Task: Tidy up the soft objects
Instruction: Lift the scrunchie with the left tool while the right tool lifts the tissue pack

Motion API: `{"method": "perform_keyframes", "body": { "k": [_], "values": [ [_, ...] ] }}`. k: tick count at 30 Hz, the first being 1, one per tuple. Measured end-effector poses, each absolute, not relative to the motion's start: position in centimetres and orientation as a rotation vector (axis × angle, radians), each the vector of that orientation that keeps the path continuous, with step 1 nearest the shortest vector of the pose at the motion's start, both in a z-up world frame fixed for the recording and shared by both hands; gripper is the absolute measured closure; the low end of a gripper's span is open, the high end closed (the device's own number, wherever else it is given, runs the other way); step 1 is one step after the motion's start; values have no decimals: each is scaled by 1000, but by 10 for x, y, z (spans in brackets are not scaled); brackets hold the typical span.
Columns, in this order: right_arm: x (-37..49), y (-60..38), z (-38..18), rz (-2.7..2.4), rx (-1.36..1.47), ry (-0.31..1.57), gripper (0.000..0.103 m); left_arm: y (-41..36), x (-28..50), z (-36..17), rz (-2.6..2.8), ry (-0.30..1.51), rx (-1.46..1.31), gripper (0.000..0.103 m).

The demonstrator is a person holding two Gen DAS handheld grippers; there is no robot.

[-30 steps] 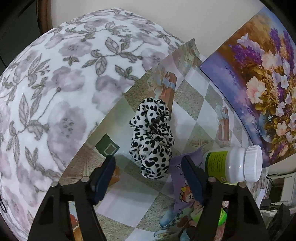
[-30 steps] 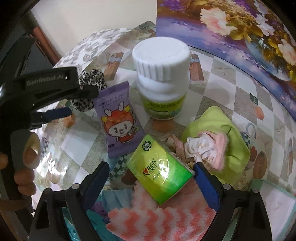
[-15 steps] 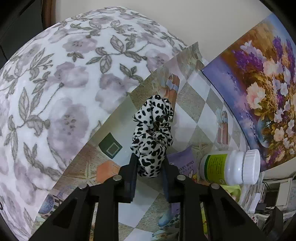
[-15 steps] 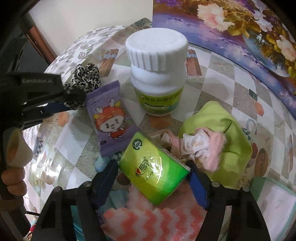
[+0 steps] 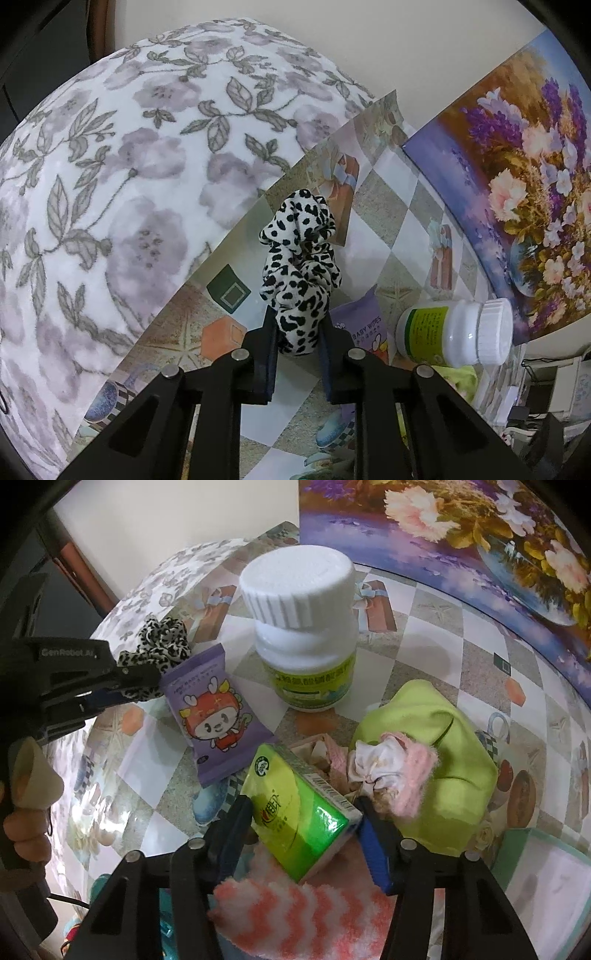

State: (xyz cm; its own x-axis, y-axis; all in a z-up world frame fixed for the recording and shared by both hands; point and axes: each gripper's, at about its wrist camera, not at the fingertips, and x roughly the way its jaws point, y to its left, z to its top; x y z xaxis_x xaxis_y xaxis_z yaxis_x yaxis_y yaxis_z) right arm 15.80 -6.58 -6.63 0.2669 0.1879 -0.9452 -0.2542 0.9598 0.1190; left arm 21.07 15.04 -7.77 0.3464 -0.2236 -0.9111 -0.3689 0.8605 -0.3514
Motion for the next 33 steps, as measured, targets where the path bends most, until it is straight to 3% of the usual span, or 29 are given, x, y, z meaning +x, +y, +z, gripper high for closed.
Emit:
{"method": "perform_keyframes", "body": {
  "k": [16,33],
  "values": [
    [173,-39,-84,308,-108,1284,21,136,220,-87,113,1269,-509,84],
    [179,-42,-91,274,-67,1286,27,146,218,-90,119,1278,-556,83]
  ]
}}
